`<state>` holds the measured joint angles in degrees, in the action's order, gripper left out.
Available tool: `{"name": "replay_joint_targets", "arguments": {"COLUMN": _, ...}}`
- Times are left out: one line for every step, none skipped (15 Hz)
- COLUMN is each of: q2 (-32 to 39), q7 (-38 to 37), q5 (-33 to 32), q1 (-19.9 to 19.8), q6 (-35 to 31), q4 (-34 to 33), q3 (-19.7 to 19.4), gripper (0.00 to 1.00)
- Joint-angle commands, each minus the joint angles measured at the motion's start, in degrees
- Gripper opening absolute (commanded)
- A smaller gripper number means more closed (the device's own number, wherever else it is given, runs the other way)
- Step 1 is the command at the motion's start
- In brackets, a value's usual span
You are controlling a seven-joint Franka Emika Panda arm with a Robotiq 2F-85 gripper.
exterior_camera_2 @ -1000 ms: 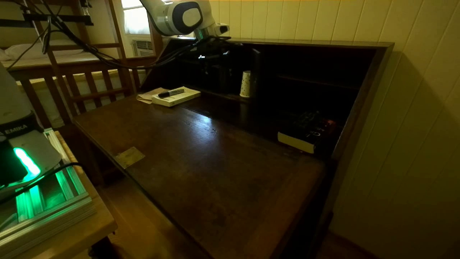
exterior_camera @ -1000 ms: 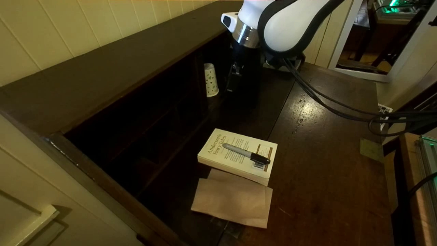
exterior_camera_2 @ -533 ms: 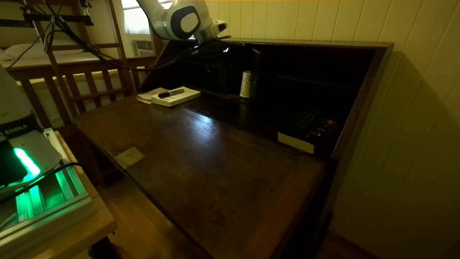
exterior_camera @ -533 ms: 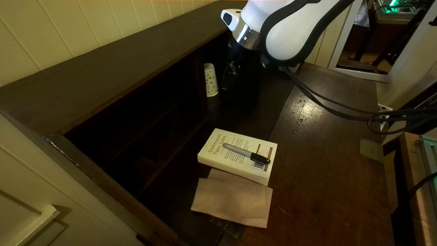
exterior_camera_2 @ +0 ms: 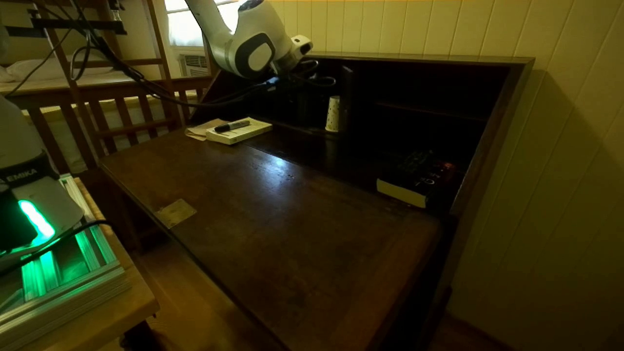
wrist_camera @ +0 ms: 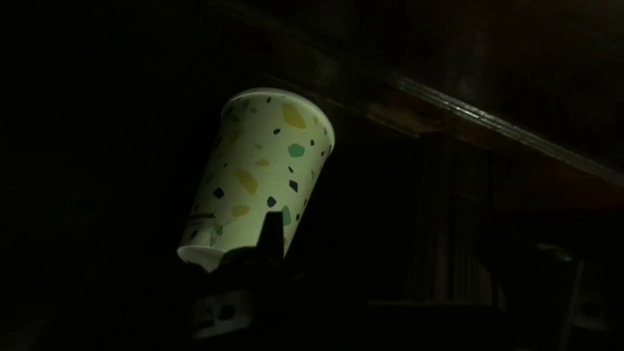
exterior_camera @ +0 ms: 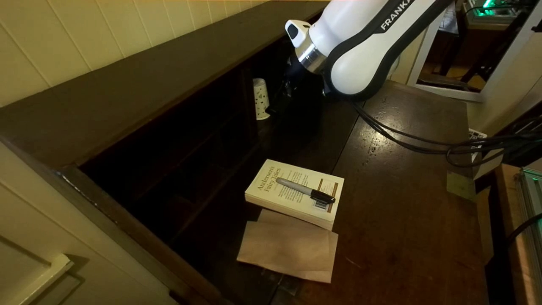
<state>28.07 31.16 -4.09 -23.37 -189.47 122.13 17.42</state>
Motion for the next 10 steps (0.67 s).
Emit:
{"name": "replay_joint_targets", "arguments": {"q2": 3.3, "q7": 0.6, "q5": -1.9, "q1": -5.0, "q6": -6.4, "q4": -0.7, "q3": 5.0, "gripper": 1.00}}
{"name": "replay_joint_targets", "arguments": {"q2": 4.0, "q7": 0.5, "q5": -2.5, "q1": -6.0, "q6": -8.2, "q4": -0.8, "q3": 5.9, "gripper": 1.00}}
{"name": "replay_joint_targets", "arguments": {"q2": 4.8, "q7": 0.4, "q5": -3.1, "q1": -6.9, "q6": -9.7, "q4": -0.8, "q3": 6.8, "gripper": 1.00}}
{"name": "replay_joint_targets", "arguments": {"q2": 5.1, "q7": 0.3, "q5": -3.7, "q1": -7.9, "q6": -11.2, "q4": -0.6, "q3": 7.5, "gripper": 1.00}}
{"name": "replay_joint_targets", "arguments": {"q2": 5.7, "q7": 0.3, "q5": -4.2, "q1": -8.4, "q6": -12.4, "q4": -0.7, "q3": 7.9, "gripper": 1.00}}
{"name": "replay_joint_targets", "arguments": {"q2": 6.2, "q7": 0.3, "q5": -4.6, "q1": -8.9, "q6": -13.4, "q4": -0.9, "q3": 8.2, "gripper": 1.00}}
{"name": "replay_joint_targets", "arguments": {"q2": 6.9, "q7": 0.3, "q5": -5.1, "q1": -9.4, "q6": -14.7, "q4": -1.1, "q3": 8.4, "gripper": 1.00}}
{"name": "replay_joint_targets", "arguments": {"q2": 7.5, "q7": 0.3, "q5": -5.7, "q1": -10.0, "q6": -16.2, "q4": -1.2, "q3": 8.7, "gripper": 1.00}}
{"name": "replay_joint_targets", "arguments": {"q2": 8.0, "q7": 0.2, "q5": -6.0, "q1": -10.2, "q6": -17.4, "q4": -1.4, "q3": 8.9, "gripper": 1.00}}
{"name": "replay_joint_targets", "arguments": {"q2": 8.7, "q7": 0.0, "q5": -6.5, "q1": -10.7, "q6": -18.7, "q4": -1.6, "q3": 9.1, "gripper": 1.00}}
